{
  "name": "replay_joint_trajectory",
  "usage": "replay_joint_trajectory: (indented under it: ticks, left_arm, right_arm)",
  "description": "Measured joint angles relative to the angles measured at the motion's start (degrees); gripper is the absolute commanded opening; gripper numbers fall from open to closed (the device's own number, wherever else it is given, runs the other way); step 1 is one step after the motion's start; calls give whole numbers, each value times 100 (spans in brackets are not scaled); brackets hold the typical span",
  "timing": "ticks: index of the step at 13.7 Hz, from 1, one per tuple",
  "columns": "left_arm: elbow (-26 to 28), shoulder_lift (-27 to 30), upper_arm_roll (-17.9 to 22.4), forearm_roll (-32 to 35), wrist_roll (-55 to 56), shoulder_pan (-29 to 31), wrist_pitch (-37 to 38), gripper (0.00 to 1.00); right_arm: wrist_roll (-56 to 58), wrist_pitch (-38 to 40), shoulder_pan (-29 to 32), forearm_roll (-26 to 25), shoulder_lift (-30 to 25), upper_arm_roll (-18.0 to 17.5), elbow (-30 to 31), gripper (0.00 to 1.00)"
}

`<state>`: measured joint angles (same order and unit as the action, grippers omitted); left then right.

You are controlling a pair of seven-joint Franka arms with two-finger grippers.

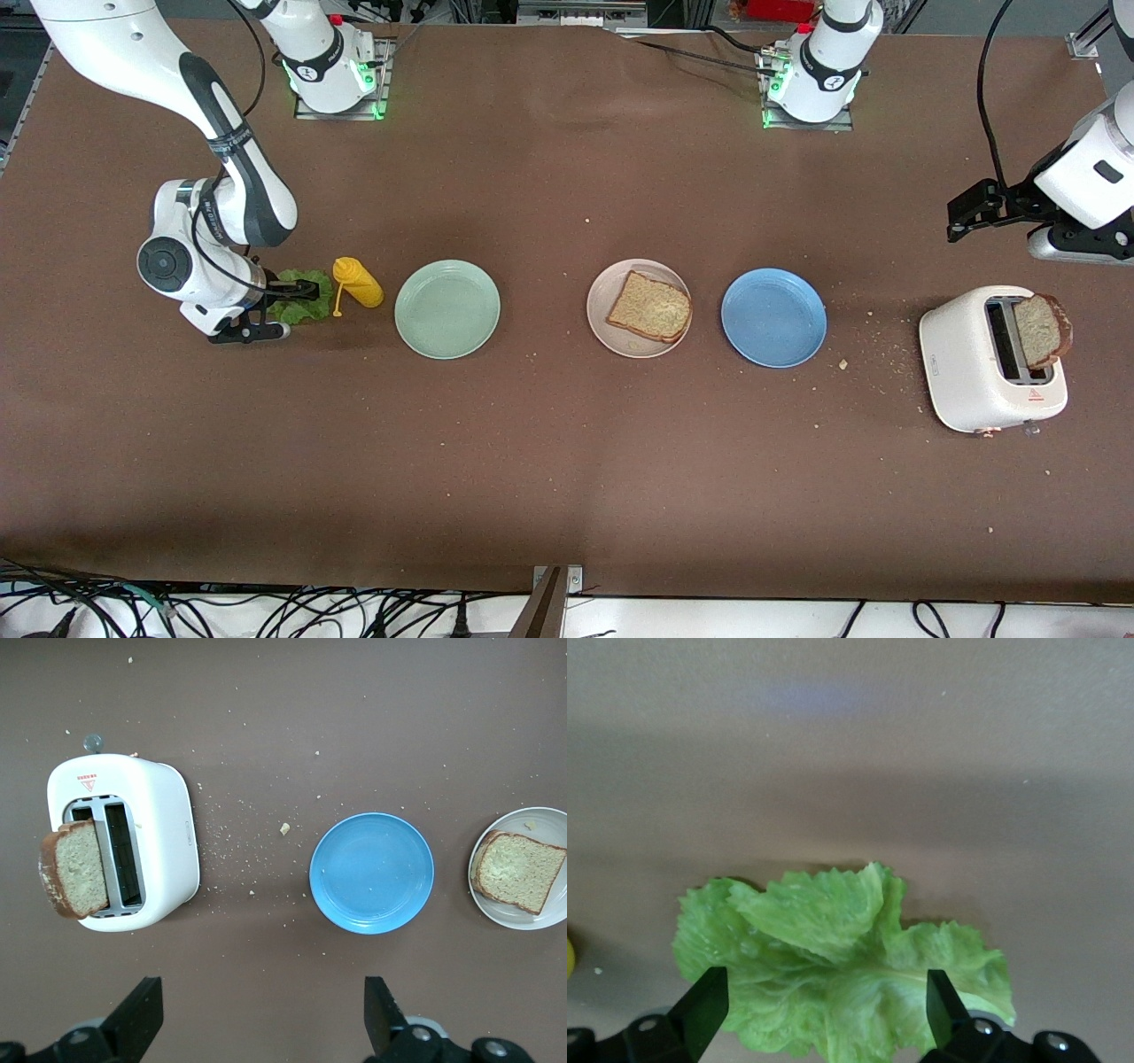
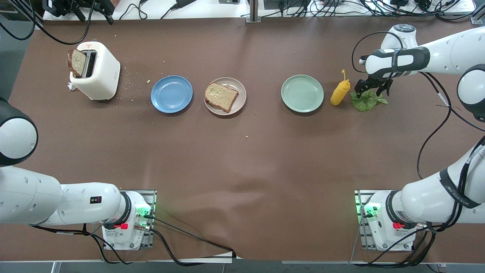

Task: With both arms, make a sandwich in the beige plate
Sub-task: 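Grasp the green lettuce leaf with the right gripper and lift it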

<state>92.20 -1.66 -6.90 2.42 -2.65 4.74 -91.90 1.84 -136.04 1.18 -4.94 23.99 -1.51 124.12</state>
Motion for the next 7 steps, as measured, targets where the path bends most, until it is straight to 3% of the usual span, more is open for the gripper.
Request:
replay_joint_trajectory:
  ticks: [1, 2, 4, 7]
  left_arm:
    - [0, 0, 0, 0, 0, 0, 0, 100]
    - [0, 0, 0, 0, 0, 0, 0, 100]
    - [0, 0, 0, 0, 0, 0, 0, 100]
    - [0, 0, 0, 0, 0, 0, 0, 100]
  right_arm:
    - [0, -71, 0, 0, 12, 0, 35, 95]
    - [0, -135, 0, 0, 32, 0, 60, 85]
    - [0, -269, 0, 0, 61, 0, 121, 47]
    - [0, -321, -1, 1, 52, -16, 138, 22]
